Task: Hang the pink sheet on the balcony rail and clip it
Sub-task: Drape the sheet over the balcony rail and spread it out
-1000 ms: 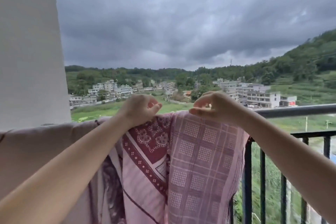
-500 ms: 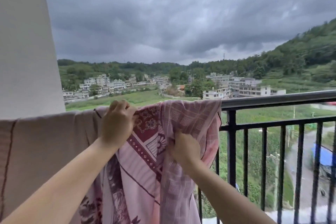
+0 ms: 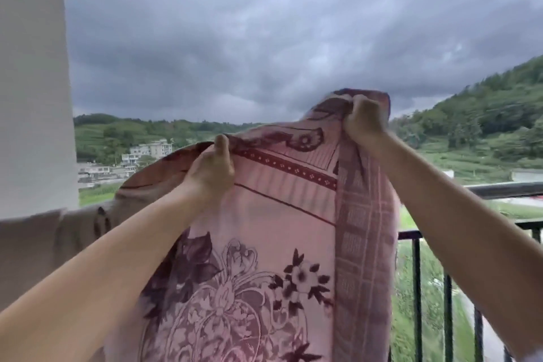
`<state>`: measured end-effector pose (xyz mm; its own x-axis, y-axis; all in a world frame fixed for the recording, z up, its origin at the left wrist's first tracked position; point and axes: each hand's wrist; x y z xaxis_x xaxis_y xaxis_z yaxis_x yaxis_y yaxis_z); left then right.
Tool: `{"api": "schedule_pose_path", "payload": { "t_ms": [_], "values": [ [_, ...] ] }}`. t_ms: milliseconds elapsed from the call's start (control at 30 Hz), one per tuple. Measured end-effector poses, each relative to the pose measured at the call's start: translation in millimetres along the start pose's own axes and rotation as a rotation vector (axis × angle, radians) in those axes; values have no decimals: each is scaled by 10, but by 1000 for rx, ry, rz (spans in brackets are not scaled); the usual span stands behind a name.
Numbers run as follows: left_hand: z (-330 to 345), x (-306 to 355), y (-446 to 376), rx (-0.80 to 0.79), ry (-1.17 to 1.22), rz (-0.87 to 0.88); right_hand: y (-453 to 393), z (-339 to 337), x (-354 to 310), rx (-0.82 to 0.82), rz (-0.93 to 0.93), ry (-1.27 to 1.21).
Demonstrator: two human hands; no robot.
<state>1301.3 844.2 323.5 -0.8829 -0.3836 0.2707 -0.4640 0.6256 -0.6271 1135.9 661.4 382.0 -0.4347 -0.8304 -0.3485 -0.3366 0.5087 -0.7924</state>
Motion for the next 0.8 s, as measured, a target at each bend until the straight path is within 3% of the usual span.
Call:
{"api": "schedule_pose_path", "payload": {
  "t_ms": [100, 200, 333, 400, 467, 567, 667, 700, 733, 800],
  "values": [
    [125, -51, -438, -149, -74, -180, -363, 209, -65, -304, -159, 68],
    [272, -113, -691, -294, -244, -289, -614, 496, -17, -570, -204, 203],
    [485, 224, -560, -797, -504, -215, -389, 913, 226, -1080, -276, 433],
    [503, 453, -462, -786, -444, -130, -150, 875, 333, -1164, -328, 335],
    [517, 683, -315, -589, -370, -35, 44, 686, 435, -1009, -412, 151],
    [622, 887, 9, -272, -187, 152, 402, 348, 656, -577, -410, -90],
    [824, 898, 325, -60, -128, 360, 946, 281, 1006, -75, -374, 42],
    [885, 866, 378, 15, -131, 396, 1162, 293, 1089, 15, -328, 116],
    [938, 831, 399, 79, -124, 421, 1397, 323, 1131, 22, -271, 154],
    [1008, 792, 391, 161, -101, 436, 1810, 442, 1098, -170, -107, 164]
  ]
}}
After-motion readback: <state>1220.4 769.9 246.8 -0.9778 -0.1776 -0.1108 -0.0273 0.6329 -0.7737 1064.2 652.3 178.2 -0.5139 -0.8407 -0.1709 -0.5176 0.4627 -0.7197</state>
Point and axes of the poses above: each hand's wrist, its own y-axis away from the middle knuckle, its own z-axis out of the palm, x = y × z, and after that the axes turned 7 degrees about -x, right-handed
